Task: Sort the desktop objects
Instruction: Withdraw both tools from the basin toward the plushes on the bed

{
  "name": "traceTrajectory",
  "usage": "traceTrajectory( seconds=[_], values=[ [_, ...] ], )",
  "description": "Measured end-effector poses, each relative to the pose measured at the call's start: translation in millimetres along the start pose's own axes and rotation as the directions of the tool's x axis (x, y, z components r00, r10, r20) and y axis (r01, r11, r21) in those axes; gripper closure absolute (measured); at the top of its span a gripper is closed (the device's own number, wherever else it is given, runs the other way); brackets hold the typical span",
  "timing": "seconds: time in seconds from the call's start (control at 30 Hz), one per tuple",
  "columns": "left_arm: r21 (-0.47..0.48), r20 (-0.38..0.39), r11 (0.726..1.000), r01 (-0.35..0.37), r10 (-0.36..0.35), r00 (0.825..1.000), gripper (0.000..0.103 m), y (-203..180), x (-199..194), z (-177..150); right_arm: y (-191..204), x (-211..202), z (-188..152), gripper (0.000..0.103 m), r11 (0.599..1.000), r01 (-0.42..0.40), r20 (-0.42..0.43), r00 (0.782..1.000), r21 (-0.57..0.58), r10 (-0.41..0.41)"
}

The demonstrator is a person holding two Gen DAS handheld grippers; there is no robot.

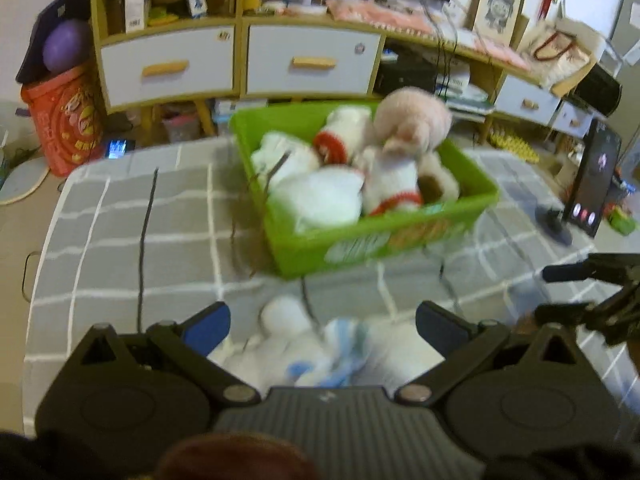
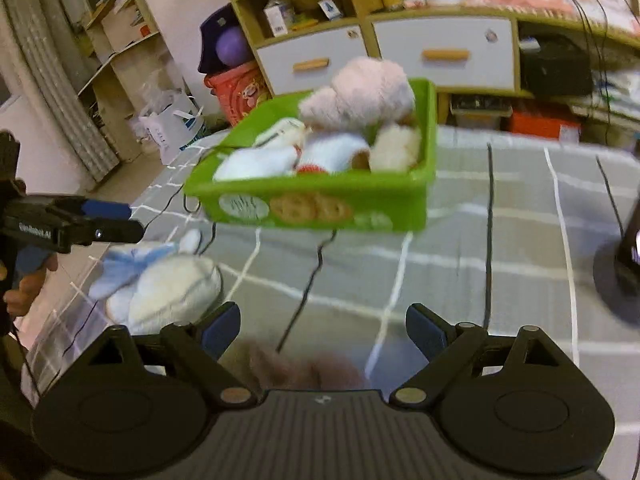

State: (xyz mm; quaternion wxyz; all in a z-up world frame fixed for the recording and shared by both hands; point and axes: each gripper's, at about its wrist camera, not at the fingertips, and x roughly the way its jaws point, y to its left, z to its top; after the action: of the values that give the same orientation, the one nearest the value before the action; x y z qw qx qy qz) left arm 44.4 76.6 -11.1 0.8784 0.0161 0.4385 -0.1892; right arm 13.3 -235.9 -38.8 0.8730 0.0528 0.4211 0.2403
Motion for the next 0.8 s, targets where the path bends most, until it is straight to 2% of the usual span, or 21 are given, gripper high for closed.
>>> traceTrajectory(
  seconds=[0.17,0.27,0.4,0.53,0.6,0.8],
  values=[
    [-0.049,-0.033,0.999,0.015,-0.016,0.999,0.001,19.1,4.7,-15.8,-19.1,3.0,-14.8,0.014,0.995,-0.016,-0.031,0.999,0.095,0.019],
    [-0.074,-0.039,0.997,0.019,-0.022,0.999,0.001,26.4,6.8,-22.1,-21.8,6.6,-21.4,0.026,0.994,-0.003,-0.053,0.999,0.110,0.009],
    [-0.067,-0.042,0.997,0.027,-0.030,0.999,0.002,30.5,8.6,-27.3,-16.4,11.0,-26.2,0.044,0.993,-0.060,-0.070,0.995,0.100,0.067],
    [-0.072,-0.045,0.997,0.027,-0.030,0.999,0.003,33.8,9.9,-29.8,-7.3,15.1,-26.3,0.049,0.996,-0.057,-0.076,0.995,0.066,0.062],
    [-0.073,-0.043,0.997,0.024,-0.027,0.999,0.008,35.6,9.1,-31.4,-3.4,15.2,-25.4,0.052,0.997,-0.048,-0.067,0.996,0.058,0.052],
    [-0.072,-0.041,0.997,0.021,-0.024,0.999,0.011,39.1,11.0,-31.8,-3.2,15.2,-19.4,0.054,0.998,-0.025,-0.034,0.999,0.065,0.028]
  ],
)
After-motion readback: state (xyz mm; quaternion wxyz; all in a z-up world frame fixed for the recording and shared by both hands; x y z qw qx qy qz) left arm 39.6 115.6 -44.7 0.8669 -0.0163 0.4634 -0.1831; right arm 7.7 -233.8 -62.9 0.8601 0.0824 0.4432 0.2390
